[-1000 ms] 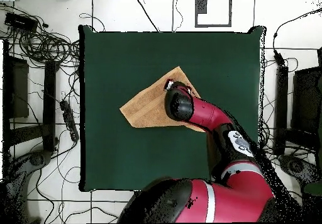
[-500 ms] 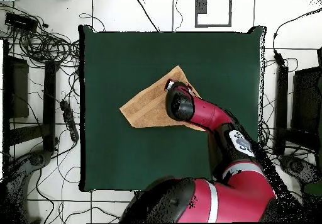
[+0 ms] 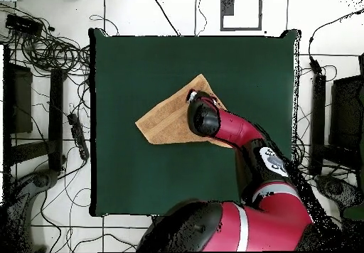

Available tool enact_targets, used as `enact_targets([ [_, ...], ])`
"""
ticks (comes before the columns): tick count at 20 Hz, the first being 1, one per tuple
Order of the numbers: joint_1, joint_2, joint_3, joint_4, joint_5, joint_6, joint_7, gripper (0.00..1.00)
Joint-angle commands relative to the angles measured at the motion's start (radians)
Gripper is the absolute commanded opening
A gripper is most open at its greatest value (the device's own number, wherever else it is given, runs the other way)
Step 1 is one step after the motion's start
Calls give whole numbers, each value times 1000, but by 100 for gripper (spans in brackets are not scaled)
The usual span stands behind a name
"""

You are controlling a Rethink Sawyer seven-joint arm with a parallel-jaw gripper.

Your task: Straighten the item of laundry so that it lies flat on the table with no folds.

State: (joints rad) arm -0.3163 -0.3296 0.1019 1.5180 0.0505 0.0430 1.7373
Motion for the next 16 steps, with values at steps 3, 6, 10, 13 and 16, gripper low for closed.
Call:
enact_targets([
  [3,46,-106,90,1,-3,149,89,0],
  [6,104,-212,15,-35,18,280,89,0],
  [10,113,-242,-9,-109,9,439,56,0],
  [13,92,-233,19,-168,-9,503,15,0],
  [16,65,-204,69,-208,-9,530,-11,0],
])
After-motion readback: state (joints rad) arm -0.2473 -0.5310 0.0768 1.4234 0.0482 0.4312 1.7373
